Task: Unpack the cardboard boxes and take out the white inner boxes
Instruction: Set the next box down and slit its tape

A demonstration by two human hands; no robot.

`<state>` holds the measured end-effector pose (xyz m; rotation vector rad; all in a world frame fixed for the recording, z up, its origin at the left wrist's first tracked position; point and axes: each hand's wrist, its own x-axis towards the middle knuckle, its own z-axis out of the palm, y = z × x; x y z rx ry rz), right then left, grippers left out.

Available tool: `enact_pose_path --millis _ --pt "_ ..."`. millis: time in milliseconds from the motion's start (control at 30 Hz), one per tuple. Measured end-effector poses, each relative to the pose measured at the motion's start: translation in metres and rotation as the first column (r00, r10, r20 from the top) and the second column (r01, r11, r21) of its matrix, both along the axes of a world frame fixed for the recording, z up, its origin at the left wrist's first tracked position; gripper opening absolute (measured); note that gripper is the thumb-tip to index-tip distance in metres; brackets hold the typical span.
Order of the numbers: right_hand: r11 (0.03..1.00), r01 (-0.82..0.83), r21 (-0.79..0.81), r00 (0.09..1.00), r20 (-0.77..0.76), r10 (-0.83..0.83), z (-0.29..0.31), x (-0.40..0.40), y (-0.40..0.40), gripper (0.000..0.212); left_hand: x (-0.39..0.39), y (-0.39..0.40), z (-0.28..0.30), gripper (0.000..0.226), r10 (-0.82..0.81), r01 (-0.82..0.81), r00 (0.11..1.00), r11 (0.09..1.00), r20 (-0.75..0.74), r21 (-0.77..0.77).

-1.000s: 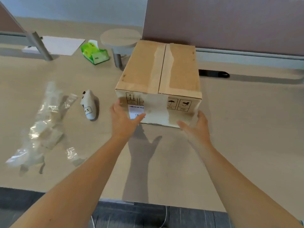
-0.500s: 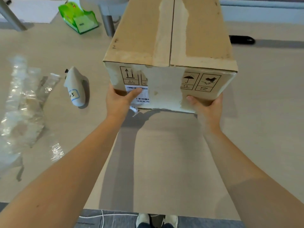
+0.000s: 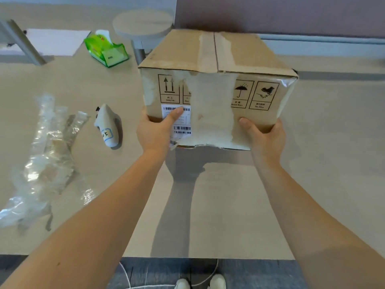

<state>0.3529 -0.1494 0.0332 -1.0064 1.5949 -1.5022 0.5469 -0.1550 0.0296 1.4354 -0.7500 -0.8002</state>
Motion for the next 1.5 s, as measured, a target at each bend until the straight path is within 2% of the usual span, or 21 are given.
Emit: enact_pose_path --millis 367,600,767,967,1100,1233,1367,1500 --pt "0.992 0.126 0.017 0.991 -0.041 -0.125 0.058 -0.061 0.049 0.037 -0.071 0.037 0.060 0.037 -0.049 0.037 0.994 0.993 0.101 0.117" --pt "0.981 0.189 0.047 0.977 -0.105 -0.184 0.071 -0.143 0.069 0.046 -0.151 0.050 0.068 0.039 -0.112 0.091 0.985 0.983 0.132 0.158" --pt "0.986 0.156 0.061 0.981 -0.123 -0.147 0.073 -0.220 0.075 0.044 -0.228 0.060 0.071 0.038 -0.123 0.104 0.984 0.984 0.127 0.146" --pt "0.995 0.032 0.091 0.991 -0.130 -0.020 0.059 -0.314 0.075 0.035 -0.318 0.075 0.054 0.047 -0.088 0.089 0.996 0.988 -0.010 0.130" --pt "0.990 -0.024 0.136 0.993 -0.112 0.040 0.039 -0.357 0.072 0.034 -0.352 0.081 0.026 0.051 -0.087 0.082 0.996 0.979 0.019 0.185" --pt "0.987 -0.051 0.155 0.991 -0.117 0.069 0.014 -0.376 0.066 0.034 -0.369 0.084 0.008 0.076 -0.079 0.079 0.997 0.977 -0.008 0.200" --pt "0.980 -0.063 0.190 0.987 -0.136 0.090 -0.008 -0.385 0.062 0.038 -0.375 0.084 -0.016 0.076 -0.077 0.075 0.997 0.965 -0.003 0.250" --pt "0.967 -0.071 0.245 0.980 -0.164 0.114 -0.024 -0.390 0.060 0.045 -0.379 0.084 -0.034 0.094 -0.098 0.086 0.995 0.953 0.025 0.289"
